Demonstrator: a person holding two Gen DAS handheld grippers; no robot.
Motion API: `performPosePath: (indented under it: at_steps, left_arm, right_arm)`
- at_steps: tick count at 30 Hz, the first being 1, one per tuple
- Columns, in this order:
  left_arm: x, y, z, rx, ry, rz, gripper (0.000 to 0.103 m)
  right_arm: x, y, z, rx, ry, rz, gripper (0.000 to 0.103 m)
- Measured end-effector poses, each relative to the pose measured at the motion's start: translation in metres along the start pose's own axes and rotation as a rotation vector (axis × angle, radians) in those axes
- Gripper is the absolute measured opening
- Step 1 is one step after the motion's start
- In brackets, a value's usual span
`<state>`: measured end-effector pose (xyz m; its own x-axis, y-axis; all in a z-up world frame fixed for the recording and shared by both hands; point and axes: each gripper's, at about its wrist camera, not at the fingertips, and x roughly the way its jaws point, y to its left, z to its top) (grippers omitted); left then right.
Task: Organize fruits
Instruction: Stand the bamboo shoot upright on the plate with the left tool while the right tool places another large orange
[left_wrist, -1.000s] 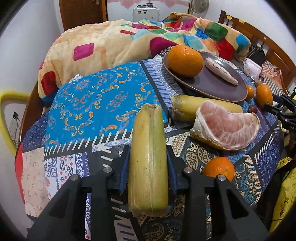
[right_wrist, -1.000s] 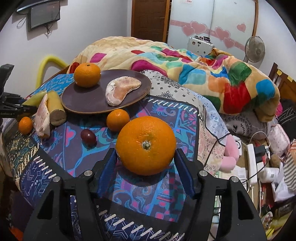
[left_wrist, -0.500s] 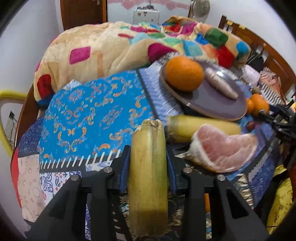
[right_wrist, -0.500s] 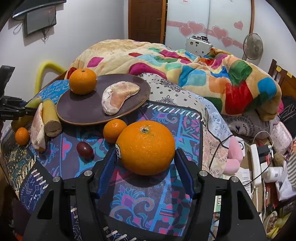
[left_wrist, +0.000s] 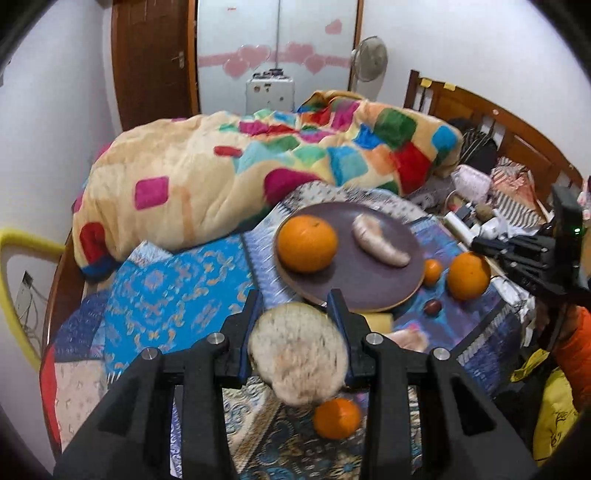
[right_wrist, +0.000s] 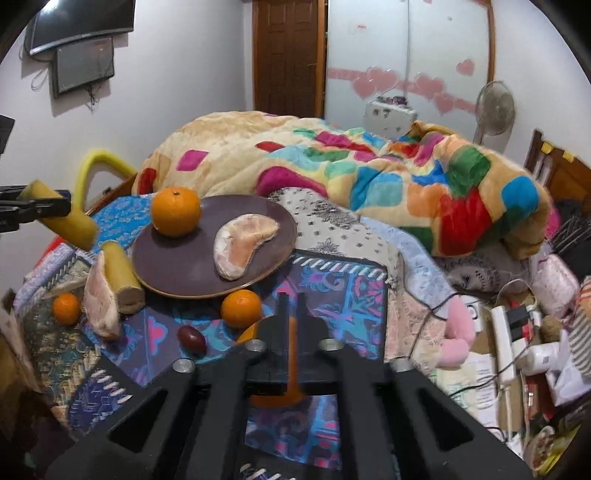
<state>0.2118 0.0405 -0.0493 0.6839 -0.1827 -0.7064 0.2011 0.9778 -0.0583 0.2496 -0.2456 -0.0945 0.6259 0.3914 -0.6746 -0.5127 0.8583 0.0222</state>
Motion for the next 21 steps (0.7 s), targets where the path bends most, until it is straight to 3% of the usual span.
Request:
performPosePath:
  at_steps: [4, 6, 7, 14, 21]
  left_arm:
    - [-0.005, -0.009, 0.004, 0.009, -0.026, -0.026, 0.035]
    - [-0.006, -0.011, 0.005, 0.0, -0.032, -0.042, 0.035]
    - [-0.007, -0.011, 0.005, -0.006, -0.033, -0.051, 0.035]
    - [-0.008, -0.014, 0.002, -0.003, -0.033, -0.064, 0.035]
    - [-0.003, -0.012, -0.001, -0.022, -0.019, -0.084, 0.035]
  right_arm:
    - [0.005, 0.0, -0.006, -0.028, 0.015, -0.045, 0.012]
    - [0.004, -0.003, -0.01, 0.001, 0.018, 0.002, 0.058]
    - [0.003, -0.003, -0.013, 0.01, 0.007, 0.014, 0.064]
    - [0.011, 0.01, -0.022, -0.104, 0.005, -0.122, 0.066]
    - [0.016, -0.008, -0.022, -0.039, 0.028, -0.164, 0.066]
